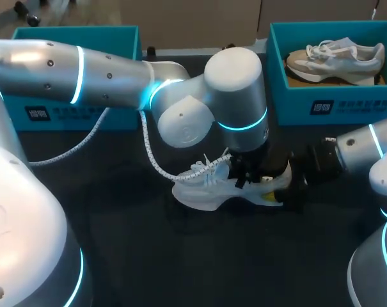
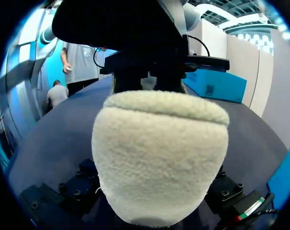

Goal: Take the shoe out of the shoebox, open the shoe tongue, remove and reinsert the insole, then place the shoe into the shoebox

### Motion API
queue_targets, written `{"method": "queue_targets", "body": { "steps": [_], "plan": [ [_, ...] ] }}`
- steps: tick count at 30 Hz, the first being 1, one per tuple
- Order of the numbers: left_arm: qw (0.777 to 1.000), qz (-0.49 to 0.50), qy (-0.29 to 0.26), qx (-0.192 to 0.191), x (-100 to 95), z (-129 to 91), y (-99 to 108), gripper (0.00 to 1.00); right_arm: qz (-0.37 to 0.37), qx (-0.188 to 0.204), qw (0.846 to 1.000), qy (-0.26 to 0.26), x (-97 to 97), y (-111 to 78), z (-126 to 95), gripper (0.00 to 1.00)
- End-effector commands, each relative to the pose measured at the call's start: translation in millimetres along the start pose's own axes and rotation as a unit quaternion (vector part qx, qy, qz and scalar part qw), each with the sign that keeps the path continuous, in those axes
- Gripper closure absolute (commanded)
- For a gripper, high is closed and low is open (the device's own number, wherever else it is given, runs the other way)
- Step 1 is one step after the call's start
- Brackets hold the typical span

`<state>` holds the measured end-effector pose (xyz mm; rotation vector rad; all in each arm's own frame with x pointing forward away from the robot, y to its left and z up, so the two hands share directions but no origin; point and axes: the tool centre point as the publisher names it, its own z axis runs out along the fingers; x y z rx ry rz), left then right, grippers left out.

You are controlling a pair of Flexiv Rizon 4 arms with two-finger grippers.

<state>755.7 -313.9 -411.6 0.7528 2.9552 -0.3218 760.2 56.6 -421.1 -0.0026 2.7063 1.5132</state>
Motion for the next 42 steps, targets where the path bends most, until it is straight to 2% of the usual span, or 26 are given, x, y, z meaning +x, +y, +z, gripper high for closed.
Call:
{"method": "queue_targets", "body": {
  "steps": [1, 5, 11, 20, 35, 42],
  "plan": [
    [1.000, -0.001, -0.005, -0.003, 0.0, 61.0, 9.7, 1.00, 0.000, 0.002, 1.000, 0.000, 2.1, -1.0, 4.3, 1.00],
    [1.000, -0.002, -0.009, -0.005, 0.2, 51.1, 10.1, 1.00, 0.000, 0.002, 1.000, 0.000, 2.1, -1.0, 4.3, 1.00],
    [1.000, -0.006, -0.020, 0.006, 0.3, 23.3, 11.2, 1.00, 0.000, 0.002, 1.000, 0.000, 2.1, -1.0, 4.3, 1.00],
    [1.000, 0.000, -0.008, 0.014, 3.7, -8.6, 11.1, 1.00, 0.000, 0.002, 1.000, 0.000, 2.1, -1.0, 4.3, 1.00],
    [0.999, -0.013, -0.004, 0.039, 0.4, -36.3, 19.6, 1.00, 0.000, 0.002, 1.000, 0.000, 2.1, -1.0, 4.3, 1.00],
    [0.999, -0.014, 0.008, 0.047, 0.6, -38.8, 20.5, 1.00, 0.000, 0.002, 1.000, 0.000, 2.1, -1.0, 4.3, 1.00]
  ]
}}
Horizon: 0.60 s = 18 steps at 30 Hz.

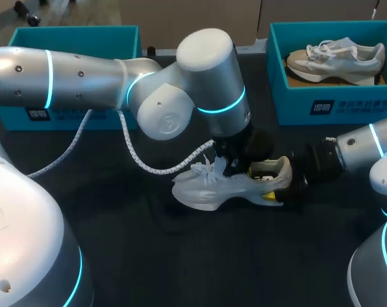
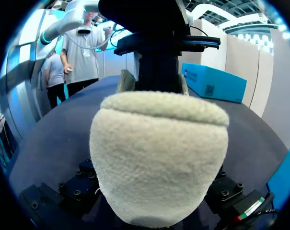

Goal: Take the shoe out of the shoebox, open the shoe tongue, remove and reinsert the insole, then place the shoe into the shoebox

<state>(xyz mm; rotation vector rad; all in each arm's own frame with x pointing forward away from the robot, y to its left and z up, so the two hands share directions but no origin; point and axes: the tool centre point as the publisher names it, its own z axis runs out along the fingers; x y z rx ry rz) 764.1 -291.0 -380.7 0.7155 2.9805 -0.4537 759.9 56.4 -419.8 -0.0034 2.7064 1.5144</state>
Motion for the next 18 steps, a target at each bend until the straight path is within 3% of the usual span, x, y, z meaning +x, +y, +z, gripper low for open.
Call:
{"method": "queue_targets", "body": {
  "steps": [1, 18],
  "plan": [
    [1.000, 0.004, 0.008, 0.005, 1.7, -4.0, 1.6, 1.00, 0.000, 0.002, 1.000, 0.000, 1.9, -1.9, 5.2, 1.00],
    [0.999, 0.014, 0.028, 0.013, 7.3, -5.1, -4.2, 1.00, 0.000, 0.002, 1.000, 0.000, 1.9, -1.9, 5.2, 1.00]
  ]
}}
